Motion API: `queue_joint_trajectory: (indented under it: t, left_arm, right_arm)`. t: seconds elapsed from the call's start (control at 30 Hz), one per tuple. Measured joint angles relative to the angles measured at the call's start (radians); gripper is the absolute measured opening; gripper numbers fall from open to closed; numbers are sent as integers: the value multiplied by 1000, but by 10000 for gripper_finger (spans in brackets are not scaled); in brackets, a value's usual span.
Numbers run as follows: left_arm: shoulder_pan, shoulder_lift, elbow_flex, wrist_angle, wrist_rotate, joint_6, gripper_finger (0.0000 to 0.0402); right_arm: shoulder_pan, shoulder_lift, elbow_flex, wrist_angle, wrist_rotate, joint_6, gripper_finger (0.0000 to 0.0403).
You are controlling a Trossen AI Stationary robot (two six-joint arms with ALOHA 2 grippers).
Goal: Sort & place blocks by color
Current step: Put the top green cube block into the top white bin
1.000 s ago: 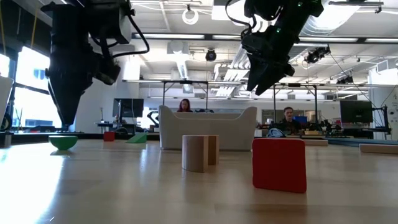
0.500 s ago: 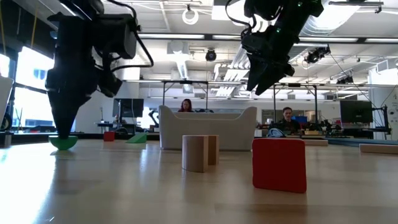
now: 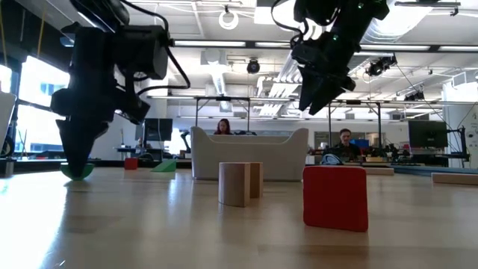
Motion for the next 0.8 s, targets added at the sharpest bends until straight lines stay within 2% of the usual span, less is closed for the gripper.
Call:
queue_joint_trajectory:
  t: [0.07, 0.27, 0.5, 0.8]
  left_arm:
    - [0, -1, 1, 0, 12, 39, 99]
    - [0, 1, 14, 15, 35, 102, 99]
    - [0, 1, 89, 16, 34, 157, 99]
    - [3, 1, 184, 11, -12, 230, 100]
  right_arm:
    - [0, 0, 0, -5, 0, 0, 193]
    - [0, 0, 0, -7, 0, 0, 193]
    - [0, 0, 0, -25, 9, 0, 193]
    - [0, 0, 0, -116, 29, 27, 193]
